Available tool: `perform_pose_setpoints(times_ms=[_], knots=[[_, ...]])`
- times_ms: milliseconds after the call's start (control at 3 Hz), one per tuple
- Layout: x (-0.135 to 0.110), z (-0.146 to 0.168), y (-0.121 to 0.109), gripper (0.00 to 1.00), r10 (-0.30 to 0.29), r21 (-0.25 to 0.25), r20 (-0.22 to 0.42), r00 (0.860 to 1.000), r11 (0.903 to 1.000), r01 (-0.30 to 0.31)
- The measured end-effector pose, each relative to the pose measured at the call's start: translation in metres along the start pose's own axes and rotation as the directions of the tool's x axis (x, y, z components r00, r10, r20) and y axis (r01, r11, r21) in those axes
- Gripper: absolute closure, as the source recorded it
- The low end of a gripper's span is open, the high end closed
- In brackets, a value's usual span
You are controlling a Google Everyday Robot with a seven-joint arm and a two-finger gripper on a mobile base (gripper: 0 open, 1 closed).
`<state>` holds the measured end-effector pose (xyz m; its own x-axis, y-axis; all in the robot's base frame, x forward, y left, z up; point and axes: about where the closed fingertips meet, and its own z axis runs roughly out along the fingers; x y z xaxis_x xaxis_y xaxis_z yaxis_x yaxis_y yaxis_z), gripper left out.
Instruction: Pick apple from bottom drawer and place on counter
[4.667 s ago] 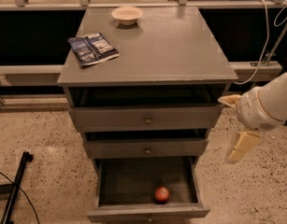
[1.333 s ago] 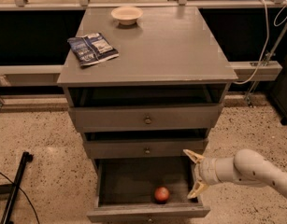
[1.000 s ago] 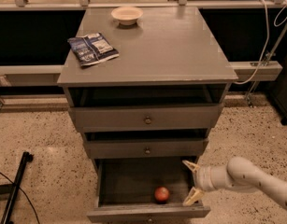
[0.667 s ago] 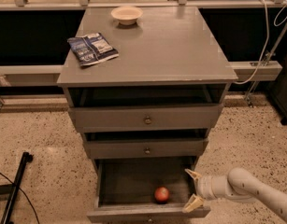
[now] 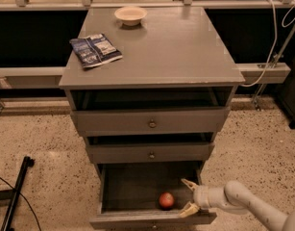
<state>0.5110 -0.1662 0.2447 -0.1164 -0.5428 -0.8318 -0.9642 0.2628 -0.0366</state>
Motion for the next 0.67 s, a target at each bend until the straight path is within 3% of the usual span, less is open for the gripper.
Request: perform_pose_setpoints(times_ms=[667], knots=[[-0.007,0.068,-0.016,0.29,-0.018,-0.067,0.084,0.996,0.9975,0.023]])
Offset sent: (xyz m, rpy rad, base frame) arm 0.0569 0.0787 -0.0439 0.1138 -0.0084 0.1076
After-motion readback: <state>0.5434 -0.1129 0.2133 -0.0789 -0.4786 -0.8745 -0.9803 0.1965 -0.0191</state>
